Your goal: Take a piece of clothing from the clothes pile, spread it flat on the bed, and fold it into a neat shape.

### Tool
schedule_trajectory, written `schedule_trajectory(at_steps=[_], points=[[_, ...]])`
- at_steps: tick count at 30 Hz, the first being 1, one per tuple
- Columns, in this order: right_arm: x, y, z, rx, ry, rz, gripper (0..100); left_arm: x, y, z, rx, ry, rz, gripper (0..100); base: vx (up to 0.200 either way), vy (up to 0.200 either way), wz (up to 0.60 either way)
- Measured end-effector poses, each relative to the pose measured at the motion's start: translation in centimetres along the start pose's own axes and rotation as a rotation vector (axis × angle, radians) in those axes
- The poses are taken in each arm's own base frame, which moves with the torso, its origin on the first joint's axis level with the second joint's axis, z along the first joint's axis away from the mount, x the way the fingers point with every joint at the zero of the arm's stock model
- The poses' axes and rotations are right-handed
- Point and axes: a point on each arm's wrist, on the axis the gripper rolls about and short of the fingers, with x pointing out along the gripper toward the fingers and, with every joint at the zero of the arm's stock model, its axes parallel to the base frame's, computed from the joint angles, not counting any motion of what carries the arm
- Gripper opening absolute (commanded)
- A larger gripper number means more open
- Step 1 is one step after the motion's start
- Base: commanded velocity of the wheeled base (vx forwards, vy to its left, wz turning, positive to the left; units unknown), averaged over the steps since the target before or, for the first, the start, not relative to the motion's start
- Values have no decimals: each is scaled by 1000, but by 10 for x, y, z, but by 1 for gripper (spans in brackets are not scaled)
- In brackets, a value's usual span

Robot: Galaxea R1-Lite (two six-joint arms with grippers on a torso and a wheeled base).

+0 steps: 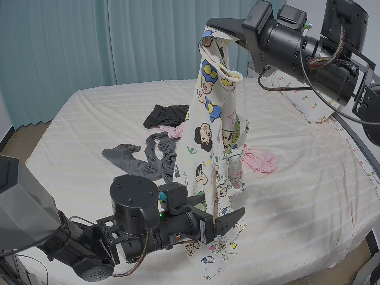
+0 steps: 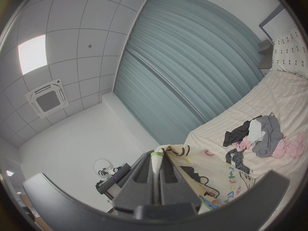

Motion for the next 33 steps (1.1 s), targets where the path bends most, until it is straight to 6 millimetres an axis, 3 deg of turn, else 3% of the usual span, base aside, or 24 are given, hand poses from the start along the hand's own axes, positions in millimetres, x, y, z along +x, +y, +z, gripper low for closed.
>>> schedule_trajectory(at_steps=[7, 19, 24, 33], points=[[1, -2, -1, 0, 2, -5, 0, 4, -7, -5, -40, -10, -35, 100, 0, 0, 0], [3, -8, -2, -1, 5, -20, 0, -21, -21, -9, -62, 29, -116, 100, 0, 0, 0], [3, -8, -2, 0, 4, -19, 0, -9, -16, -8, -65, 16, -97, 100, 0, 0, 0], [3, -5, -2, 0, 6, -14, 0, 21, 13, -22, -78, 28, -19, 100, 0, 0, 0]])
